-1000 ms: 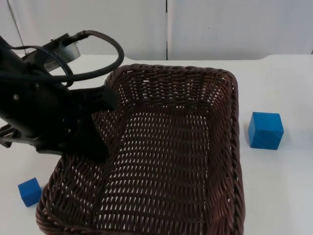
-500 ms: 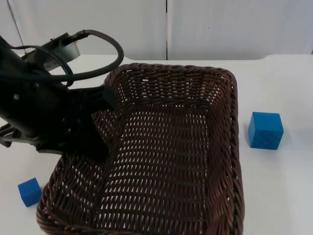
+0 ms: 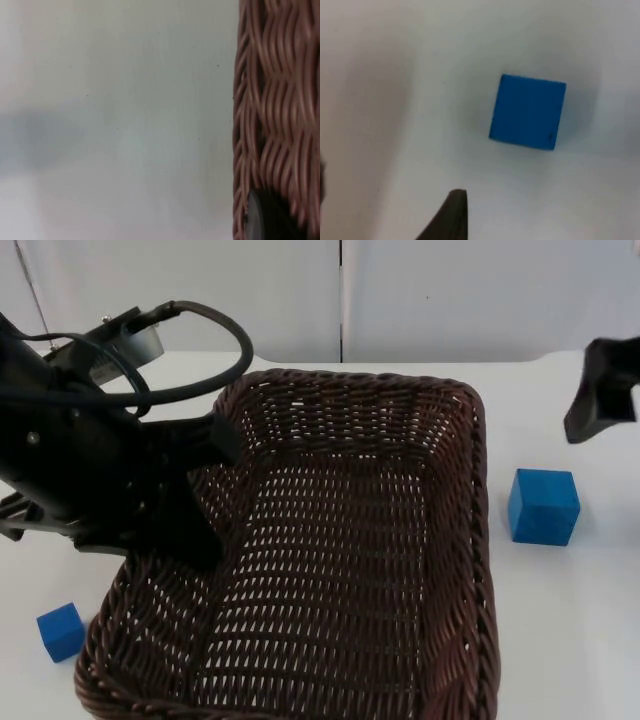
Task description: Pick up the basket with the left hand and place the largest block into the basket with the right hand.
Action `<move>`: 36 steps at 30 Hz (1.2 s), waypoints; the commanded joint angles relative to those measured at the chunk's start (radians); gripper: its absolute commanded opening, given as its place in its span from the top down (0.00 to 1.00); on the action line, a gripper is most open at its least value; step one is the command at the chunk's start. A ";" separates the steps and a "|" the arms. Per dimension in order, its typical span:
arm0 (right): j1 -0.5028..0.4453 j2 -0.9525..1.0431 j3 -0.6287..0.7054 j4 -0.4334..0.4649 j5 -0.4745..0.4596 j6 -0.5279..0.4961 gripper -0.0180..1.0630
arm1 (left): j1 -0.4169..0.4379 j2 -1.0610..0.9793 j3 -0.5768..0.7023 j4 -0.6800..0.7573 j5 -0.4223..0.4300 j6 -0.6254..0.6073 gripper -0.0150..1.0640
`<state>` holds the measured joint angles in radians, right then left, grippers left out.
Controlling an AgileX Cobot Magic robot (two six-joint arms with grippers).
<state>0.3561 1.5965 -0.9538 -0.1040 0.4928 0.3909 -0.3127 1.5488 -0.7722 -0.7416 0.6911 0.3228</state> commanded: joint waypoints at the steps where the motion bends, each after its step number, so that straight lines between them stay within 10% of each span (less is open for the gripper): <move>1: 0.006 0.025 -0.008 -0.059 -0.043 0.086 0.02 | 0.000 -0.014 0.001 -0.032 -0.001 0.000 0.99; 12: 0.011 0.184 -0.008 -0.075 -0.249 0.144 0.02 | 0.000 -0.014 0.001 -0.032 -0.008 0.000 0.99; 36: 0.027 0.439 -0.112 -0.078 -0.301 0.166 0.07 | 0.000 -0.014 0.001 -0.032 -0.016 0.000 0.99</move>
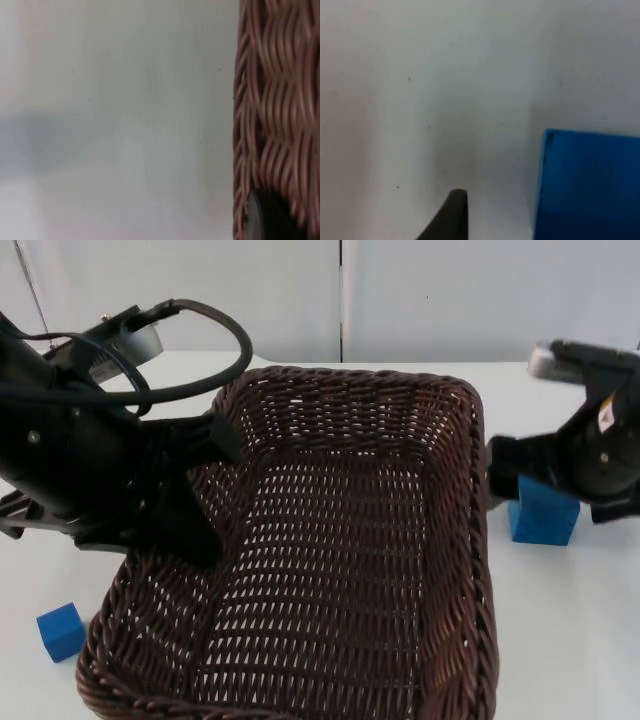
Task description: Pick up the basket with the left hand and place the largest block into the basket with the right hand.
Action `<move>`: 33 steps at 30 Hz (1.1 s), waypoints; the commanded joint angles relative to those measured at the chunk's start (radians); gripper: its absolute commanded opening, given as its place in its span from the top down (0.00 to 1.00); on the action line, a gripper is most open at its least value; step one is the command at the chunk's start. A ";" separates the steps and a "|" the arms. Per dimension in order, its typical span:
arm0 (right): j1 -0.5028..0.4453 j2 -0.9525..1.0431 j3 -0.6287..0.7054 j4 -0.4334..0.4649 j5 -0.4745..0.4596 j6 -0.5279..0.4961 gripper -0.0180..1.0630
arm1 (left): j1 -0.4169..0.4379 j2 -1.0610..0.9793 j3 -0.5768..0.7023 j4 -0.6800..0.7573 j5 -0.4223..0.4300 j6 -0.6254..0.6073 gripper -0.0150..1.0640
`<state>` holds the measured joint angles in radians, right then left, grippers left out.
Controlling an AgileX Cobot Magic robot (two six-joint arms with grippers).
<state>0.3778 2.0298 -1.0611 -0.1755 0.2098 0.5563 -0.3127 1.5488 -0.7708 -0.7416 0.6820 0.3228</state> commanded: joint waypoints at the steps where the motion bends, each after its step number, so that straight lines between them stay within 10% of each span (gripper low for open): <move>1: 0.005 0.014 -0.005 -0.006 -0.022 0.001 0.11 | 0.000 -0.014 -0.001 -0.032 -0.007 0.000 0.99; 13: 0.005 0.017 -0.005 -0.006 -0.041 -0.001 0.55 | 0.000 -0.014 -0.001 -0.032 -0.007 0.000 0.99; 18: 0.005 -0.048 -0.005 -0.006 0.011 -0.041 0.99 | 0.000 -0.014 -0.001 -0.029 -0.007 0.000 0.99; 33: 0.005 -0.550 -0.005 -0.006 0.341 -0.206 0.98 | 0.000 -0.014 -0.001 -0.029 -0.010 0.000 0.99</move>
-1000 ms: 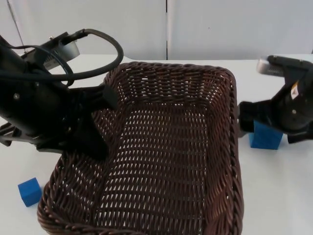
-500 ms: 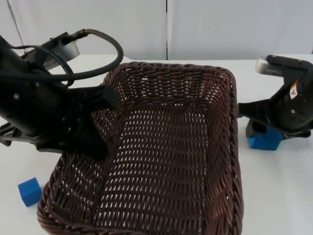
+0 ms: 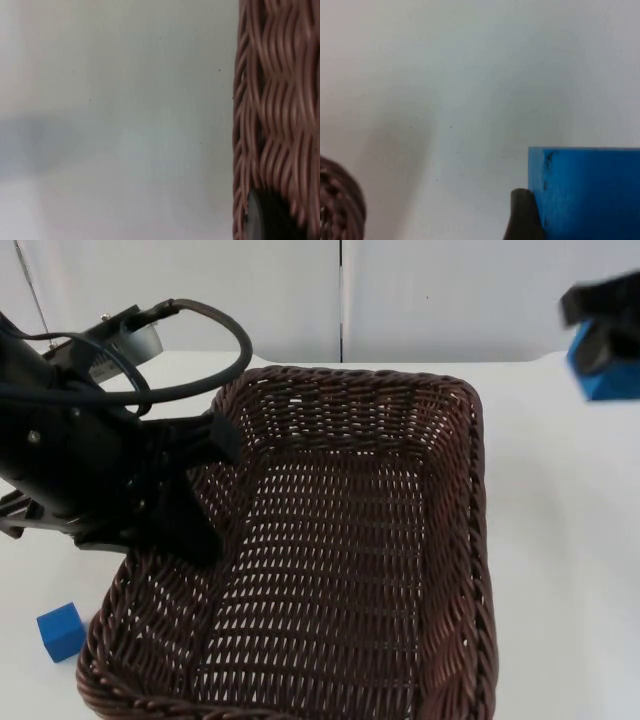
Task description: Pick up the basket with the left hand and place the largest block into the basket with the right hand.
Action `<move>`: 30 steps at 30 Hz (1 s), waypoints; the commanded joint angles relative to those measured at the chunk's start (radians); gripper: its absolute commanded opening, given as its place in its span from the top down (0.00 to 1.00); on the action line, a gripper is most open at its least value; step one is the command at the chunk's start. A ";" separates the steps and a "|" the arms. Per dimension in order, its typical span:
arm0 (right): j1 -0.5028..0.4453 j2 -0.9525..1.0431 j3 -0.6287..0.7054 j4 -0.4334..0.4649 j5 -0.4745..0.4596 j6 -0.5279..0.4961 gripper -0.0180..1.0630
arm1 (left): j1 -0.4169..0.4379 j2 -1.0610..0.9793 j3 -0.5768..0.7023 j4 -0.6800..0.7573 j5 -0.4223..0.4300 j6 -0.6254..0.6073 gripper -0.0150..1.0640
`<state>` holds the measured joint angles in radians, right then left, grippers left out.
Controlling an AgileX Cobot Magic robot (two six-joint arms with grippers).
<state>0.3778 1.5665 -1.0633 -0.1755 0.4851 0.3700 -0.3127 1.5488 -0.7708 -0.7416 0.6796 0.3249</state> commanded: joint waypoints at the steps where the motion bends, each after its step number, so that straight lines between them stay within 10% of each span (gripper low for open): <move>1: 0.005 -0.087 -0.003 -0.006 0.066 -0.020 0.98 | 0.000 -0.014 -0.001 -0.029 -0.008 -0.002 0.99; 11: 0.005 -0.321 -0.003 -0.006 0.258 -0.065 0.98 | 0.000 -0.014 -0.001 -0.029 -0.006 -0.002 0.99; 30: 0.005 -0.384 -0.003 -0.006 0.273 -0.071 0.98 | 0.000 -0.014 -0.001 -0.029 -0.006 -0.002 0.99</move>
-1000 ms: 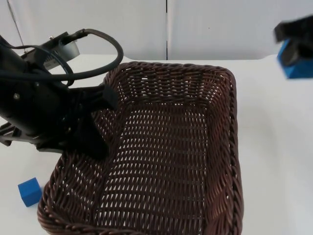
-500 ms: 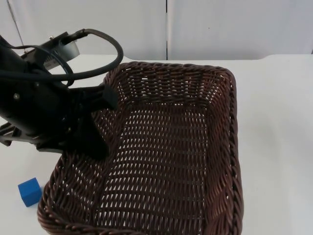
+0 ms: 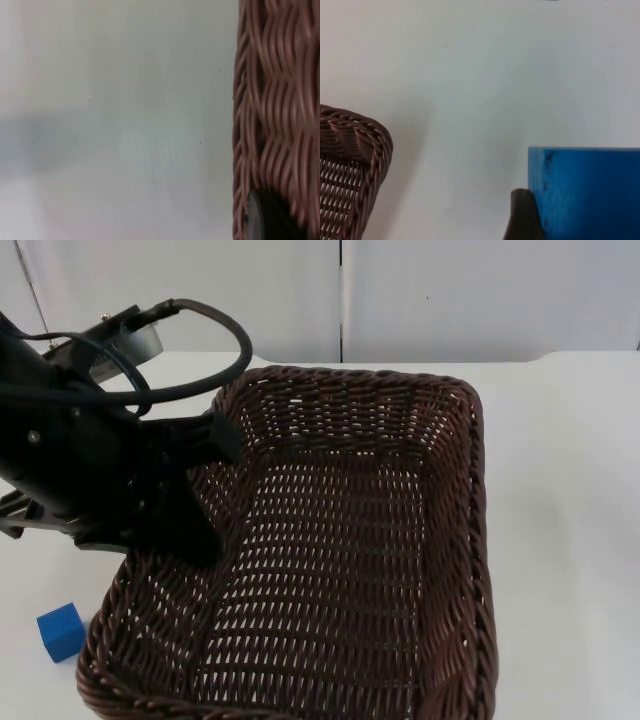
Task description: Pick up the basket with the left hand and place the largest block into the basket with the right hand.
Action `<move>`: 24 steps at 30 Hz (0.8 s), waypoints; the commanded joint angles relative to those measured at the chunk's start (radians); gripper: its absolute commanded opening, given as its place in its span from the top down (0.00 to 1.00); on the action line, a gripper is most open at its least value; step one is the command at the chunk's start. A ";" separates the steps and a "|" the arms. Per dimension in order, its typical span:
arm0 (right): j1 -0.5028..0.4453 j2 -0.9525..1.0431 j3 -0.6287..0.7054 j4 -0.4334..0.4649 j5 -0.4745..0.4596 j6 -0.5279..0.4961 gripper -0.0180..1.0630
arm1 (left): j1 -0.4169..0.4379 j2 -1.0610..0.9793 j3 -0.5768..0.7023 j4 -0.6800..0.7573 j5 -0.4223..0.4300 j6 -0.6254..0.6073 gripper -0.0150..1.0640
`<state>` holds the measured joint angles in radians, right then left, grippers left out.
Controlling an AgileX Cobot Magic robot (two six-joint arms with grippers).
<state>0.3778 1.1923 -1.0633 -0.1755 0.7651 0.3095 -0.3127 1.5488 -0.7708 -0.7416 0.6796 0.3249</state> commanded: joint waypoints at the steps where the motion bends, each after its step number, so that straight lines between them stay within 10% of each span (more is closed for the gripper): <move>1: 0.005 -0.010 -0.003 -0.004 -0.009 -0.013 0.98 | 0.000 -0.014 -0.001 -0.029 -0.006 -0.002 0.99; 9: 0.005 -0.010 -0.003 0.186 -0.024 -0.246 0.98 | 0.000 -0.014 -0.001 -0.029 -0.006 -0.002 0.99; 18: 0.005 -0.010 -0.003 0.655 0.015 -0.721 0.98 | 0.000 -0.014 -0.001 -0.029 -0.006 -0.002 0.99; 24: 0.005 -0.010 -0.003 0.716 0.061 -0.796 0.98 | 0.000 -0.014 -0.001 -0.029 -0.006 -0.002 0.99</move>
<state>0.3778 1.1923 -1.0633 0.5182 0.8179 -0.4555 -0.3127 1.5488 -0.7708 -0.7416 0.6796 0.3249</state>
